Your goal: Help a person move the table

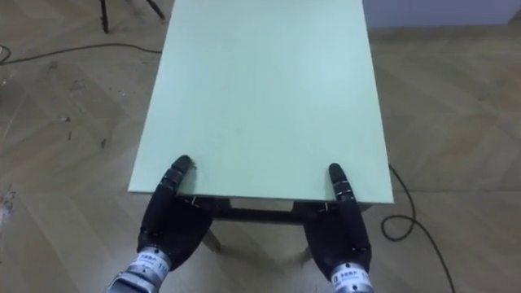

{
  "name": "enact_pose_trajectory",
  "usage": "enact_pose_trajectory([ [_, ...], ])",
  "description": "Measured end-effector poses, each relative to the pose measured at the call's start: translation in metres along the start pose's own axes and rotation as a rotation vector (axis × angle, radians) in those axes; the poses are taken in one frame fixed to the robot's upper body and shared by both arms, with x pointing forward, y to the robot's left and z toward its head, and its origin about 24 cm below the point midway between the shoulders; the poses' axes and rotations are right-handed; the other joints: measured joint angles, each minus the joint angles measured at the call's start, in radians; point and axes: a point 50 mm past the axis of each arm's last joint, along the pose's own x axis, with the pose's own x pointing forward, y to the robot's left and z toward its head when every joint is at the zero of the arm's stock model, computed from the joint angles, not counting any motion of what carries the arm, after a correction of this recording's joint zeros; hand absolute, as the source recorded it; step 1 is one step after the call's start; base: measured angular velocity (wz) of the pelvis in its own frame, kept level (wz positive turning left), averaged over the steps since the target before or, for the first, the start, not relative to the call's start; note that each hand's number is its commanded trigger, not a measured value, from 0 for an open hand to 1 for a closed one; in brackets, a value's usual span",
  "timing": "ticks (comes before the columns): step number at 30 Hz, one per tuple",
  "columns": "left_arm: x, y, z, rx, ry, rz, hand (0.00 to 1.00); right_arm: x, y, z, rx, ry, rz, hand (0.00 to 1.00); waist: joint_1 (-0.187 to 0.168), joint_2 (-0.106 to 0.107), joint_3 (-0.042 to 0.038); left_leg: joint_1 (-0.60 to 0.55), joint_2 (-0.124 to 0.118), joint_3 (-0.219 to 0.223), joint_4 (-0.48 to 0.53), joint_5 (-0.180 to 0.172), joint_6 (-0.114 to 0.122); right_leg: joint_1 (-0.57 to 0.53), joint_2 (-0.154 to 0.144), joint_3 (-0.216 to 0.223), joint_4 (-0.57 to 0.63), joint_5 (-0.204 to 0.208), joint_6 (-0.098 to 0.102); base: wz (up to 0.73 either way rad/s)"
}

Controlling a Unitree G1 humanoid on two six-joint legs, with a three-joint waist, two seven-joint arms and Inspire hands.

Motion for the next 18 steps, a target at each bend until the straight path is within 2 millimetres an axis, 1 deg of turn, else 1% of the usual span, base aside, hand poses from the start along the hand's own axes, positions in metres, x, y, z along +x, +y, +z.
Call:
enact_pose_trajectory([
  [1,0.0,0.0,0.0,-0.001,-0.004,0.001,1.0,0.0,0.0,-0.002,0.0,0.008,0.001,1.0,0.013,0.003,-0.0014,-0.005,0.007,0.001,-0.004,0.005,-0.002,0.006,0.016,0.001,-0.036,0.0,0.0,-0.7],
  [2,0.0,-0.001,0.002,0.005,-0.016,-0.002,1.0,0.001,0.002,-0.003,0.003,0.012,0.007,1.0,0.044,0.001,-0.0011,-0.015,0.01,0.002,-0.013,0.015,-0.005,0.014,0.036,0.002,-0.111,0.0,0.0,-0.75],
  [3,0.0,-0.003,0.004,0.011,-0.029,-0.012,1.0,0.004,0.005,-0.004,0.002,0.016,0.021,1.0,0.055,0.001,-0.0017,-0.038,0.022,0.008,-0.018,0.027,-0.002,0.023,0.05,-0.001,-0.161,-0.002,-0.001,-0.63],
  [4,0.001,-0.005,0.005,0.013,-0.031,-0.018,1.0,0.006,0.007,-0.004,0.002,0.017,0.028,1.0,0.054,0.002,-0.0011,-0.05,0.032,0.016,-0.019,0.031,0.004,0.018,0.052,-0.004,-0.172,-0.004,-0.003,-0.19],
  [5,0.002,-0.006,0.006,0.014,-0.032,-0.019,1.0,0.007,0.007,-0.004,0.003,0.016,0.03,1.0,0.047,0.002,-0.001,-0.063,0.036,0.019,-0.011,0.034,0.011,0.01,0.051,-0.008,-0.172,-0.013,-0.007,0.0],
  [7,0.0,-0.003,0.006,0.012,-0.036,-0.004,1.0,0.006,0.005,-0.005,0.002,0.02,0.018,1.0,0.046,0.004,0.0004,-0.061,0.046,0.033,0.014,0.035,0.012,0.012,0.058,-0.011,-0.184,-0.016,-0.009,-0.1],
  [8,-0.001,-0.001,0.006,0.009,-0.036,0.001,1.0,0.006,0.004,-0.005,0.002,0.021,0.016,1.0,0.054,0.014,0.0036,-0.07,0.053,0.037,0.026,0.035,0.011,0.013,0.071,-0.009,-0.204,-0.016,-0.009,-0.16],
  [9,-0.001,-0.001,0.005,0.007,-0.035,0.0,1.0,0.006,0.004,-0.005,0.002,0.018,0.017,1.0,0.057,0.025,0.009,-0.084,0.066,0.036,0.038,0.038,0.014,0.008,0.081,-0.008,-0.203,-0.016,-0.009,-0.09],
  [10,-0.001,-0.001,0.005,0.007,-0.036,0.001,1.0,0.006,0.004,-0.004,0.002,0.018,0.016,1.0,0.055,0.028,0.0105,-0.089,0.07,0.035,0.041,0.042,0.015,0.003,0.084,-0.009,-0.197,-0.016,-0.009,0.05],
  [11,-0.001,-0.001,0.006,0.011,-0.036,0.003,1.0,0.006,0.003,-0.005,0.004,0.019,0.014,1.0,0.051,0.033,0.0126,-0.1,0.079,0.035,0.048,0.053,0.017,-0.007,0.088,-0.012,-0.18,-0.02,-0.016,0.15],
  [12,-0.001,0.0,0.005,0.011,-0.034,0.007,1.0,0.006,0.002,-0.005,0.008,0.019,0.008,1.0,0.049,0.034,0.0123,-0.107,0.079,0.021,0.048,0.064,0.019,-0.021,0.089,-0.012,-0.157,-0.024,-0.024,0.15],
  [13,-0.001,0.0,0.005,0.012,-0.031,0.009,1.0,0.005,0.001,-0.005,0.01,0.018,0.005,1.0,0.05,0.034,0.0122,-0.109,0.08,0.017,0.048,0.069,0.018,-0.025,0.089,-0.013,-0.151,-0.025,-0.026,0.1],
  [14,-0.002,0.002,0.004,0.012,-0.027,0.017,1.0,0.003,-0.001,-0.005,0.012,0.018,-0.005,1.0,0.054,0.034,0.0121,-0.108,0.086,0.01,0.05,0.08,0.013,-0.035,0.095,-0.013,-0.144,-0.028,-0.034,0.0],
  [15,-0.003,0.004,0.002,0.016,-0.023,0.023,1.0,0.001,-0.003,-0.006,0.014,0.018,-0.014,1.0,0.067,0.034,0.0121,-0.108,0.099,0.008,0.053,0.094,0.006,-0.039,0.104,-0.016,-0.139,-0.023,-0.047,-0.08],
  [16,-0.003,0.004,0.002,0.017,-0.02,0.025,1.0,0.0,-0.004,-0.006,0.018,0.017,-0.019,1.0,0.075,0.035,0.0127,-0.11,0.105,0.002,0.052,0.104,-0.002,-0.039,0.11,-0.02,-0.141,-0.018,-0.057,-0.09],
  [17,-0.004,0.005,0.002,0.024,-0.014,0.027,1.0,-0.001,-0.006,-0.006,0.019,0.016,-0.028,1.0,0.086,0.036,0.0132,-0.119,0.115,-0.028,0.051,0.127,-0.022,-0.043,0.128,-0.024,-0.147,-0.007,-0.074,-0.06],
  [18,-0.004,0.006,0.001,0.034,-0.01,0.033,1.0,-0.003,-0.009,-0.007,0.022,0.017,-0.037,1.0,0.101,0.036,0.0132,-0.128,0.114,-0.08,0.041,0.153,-0.05,-0.043,0.145,-0.025,-0.159,0.007,-0.092,-0.05],
])
